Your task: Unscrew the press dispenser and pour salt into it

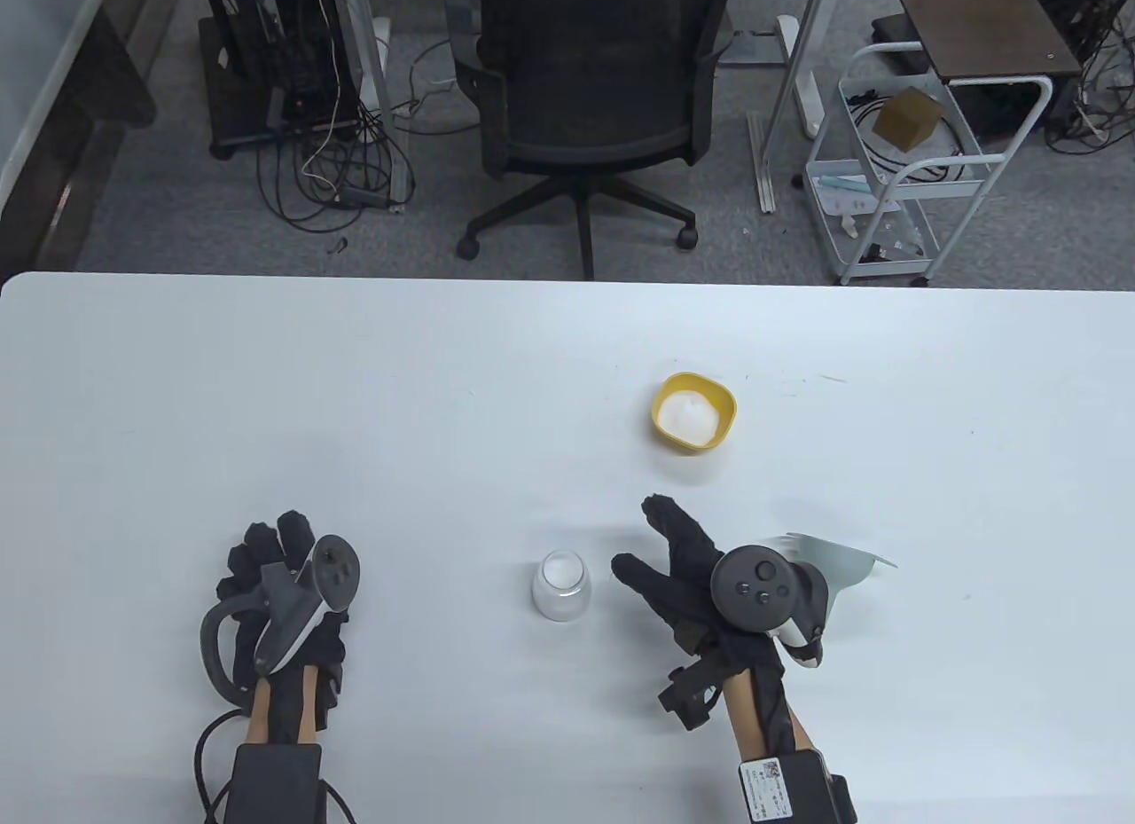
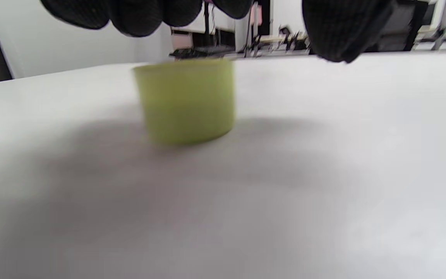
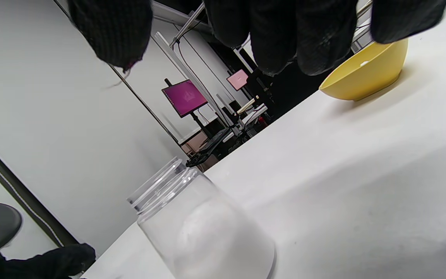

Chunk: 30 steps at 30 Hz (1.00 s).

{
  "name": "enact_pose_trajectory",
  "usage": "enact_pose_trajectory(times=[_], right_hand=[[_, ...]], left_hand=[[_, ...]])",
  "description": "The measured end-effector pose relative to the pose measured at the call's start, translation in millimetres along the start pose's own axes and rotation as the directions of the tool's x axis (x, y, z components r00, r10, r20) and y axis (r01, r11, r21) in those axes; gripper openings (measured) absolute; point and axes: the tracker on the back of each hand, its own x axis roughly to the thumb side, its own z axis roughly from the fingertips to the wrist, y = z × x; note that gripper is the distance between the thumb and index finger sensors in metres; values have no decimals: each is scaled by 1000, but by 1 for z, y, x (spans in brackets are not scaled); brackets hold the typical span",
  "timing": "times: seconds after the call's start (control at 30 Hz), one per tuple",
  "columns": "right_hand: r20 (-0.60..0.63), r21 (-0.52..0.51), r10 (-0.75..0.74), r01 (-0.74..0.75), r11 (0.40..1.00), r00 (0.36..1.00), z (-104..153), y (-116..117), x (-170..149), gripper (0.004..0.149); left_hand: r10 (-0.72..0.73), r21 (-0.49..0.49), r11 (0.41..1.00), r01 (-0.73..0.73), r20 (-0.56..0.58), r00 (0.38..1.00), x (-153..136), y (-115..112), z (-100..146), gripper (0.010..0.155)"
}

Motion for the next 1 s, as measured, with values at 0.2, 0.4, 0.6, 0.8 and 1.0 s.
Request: enact_pose_trajectory(times=[0.2, 0.4, 0.6, 0.8, 1.0], right_hand=[[-93, -40, 43, -47, 998, 995, 1, -7, -13, 78], [-296, 19, -26, 33, 999, 955, -8, 3, -41, 69], [-472, -17, -91, 94, 995, 877, -41, 5, -68, 63], [-536, -85, -106, 72, 994, 838, -76, -2, -86, 68], [-557, -110, -7, -66, 992, 831, -103, -10, -92, 94]], left_hand=[[46, 116, 991, -64, 150, 988, 34, 24, 17, 98], [80, 121, 986, -114, 259, 962, 58, 35, 32, 97], [108, 119, 982, -149, 298, 948, 64, 39, 38, 96], [118, 113, 981, -158, 303, 946, 64, 38, 37, 96], [104, 108, 984, -142, 300, 948, 64, 34, 35, 96]])
